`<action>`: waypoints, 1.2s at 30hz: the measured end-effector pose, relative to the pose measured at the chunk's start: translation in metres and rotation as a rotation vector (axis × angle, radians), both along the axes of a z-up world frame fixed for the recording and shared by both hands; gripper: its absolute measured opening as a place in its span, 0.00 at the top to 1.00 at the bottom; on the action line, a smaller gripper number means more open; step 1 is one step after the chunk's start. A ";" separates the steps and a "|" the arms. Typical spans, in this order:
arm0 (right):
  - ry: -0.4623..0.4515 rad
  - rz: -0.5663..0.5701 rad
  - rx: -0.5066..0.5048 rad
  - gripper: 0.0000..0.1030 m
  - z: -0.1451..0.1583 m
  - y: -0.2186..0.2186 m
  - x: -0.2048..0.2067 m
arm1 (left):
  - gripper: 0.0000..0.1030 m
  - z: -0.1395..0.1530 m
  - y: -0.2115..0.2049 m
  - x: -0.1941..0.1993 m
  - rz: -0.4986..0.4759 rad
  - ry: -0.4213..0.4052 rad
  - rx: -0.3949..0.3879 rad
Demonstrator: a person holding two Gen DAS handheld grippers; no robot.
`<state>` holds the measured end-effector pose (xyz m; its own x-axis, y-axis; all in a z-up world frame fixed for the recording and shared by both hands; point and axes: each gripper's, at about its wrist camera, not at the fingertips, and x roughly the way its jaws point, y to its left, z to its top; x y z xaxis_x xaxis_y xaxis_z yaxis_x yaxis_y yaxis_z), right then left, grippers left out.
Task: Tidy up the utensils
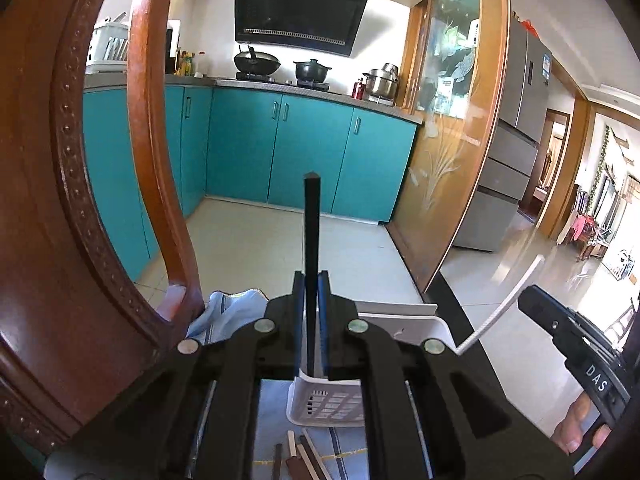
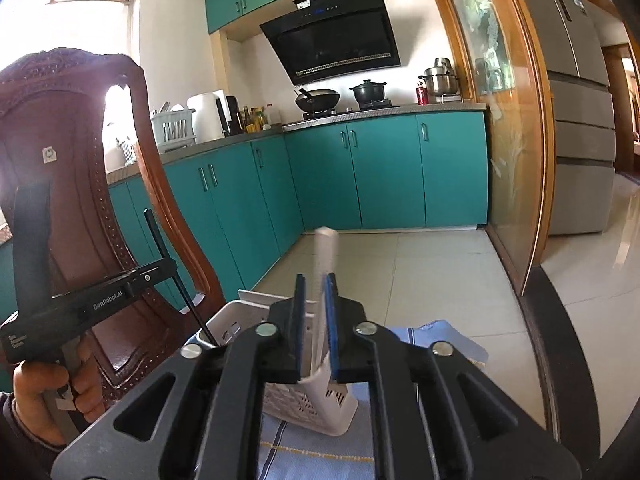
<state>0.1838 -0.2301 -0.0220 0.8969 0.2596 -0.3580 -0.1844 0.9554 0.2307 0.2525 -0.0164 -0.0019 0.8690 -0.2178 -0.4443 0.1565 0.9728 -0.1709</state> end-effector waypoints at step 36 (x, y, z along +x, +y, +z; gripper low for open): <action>0.692 0.344 -0.188 0.81 -0.177 0.103 0.005 | 0.59 -0.061 0.045 -0.042 0.060 0.182 0.081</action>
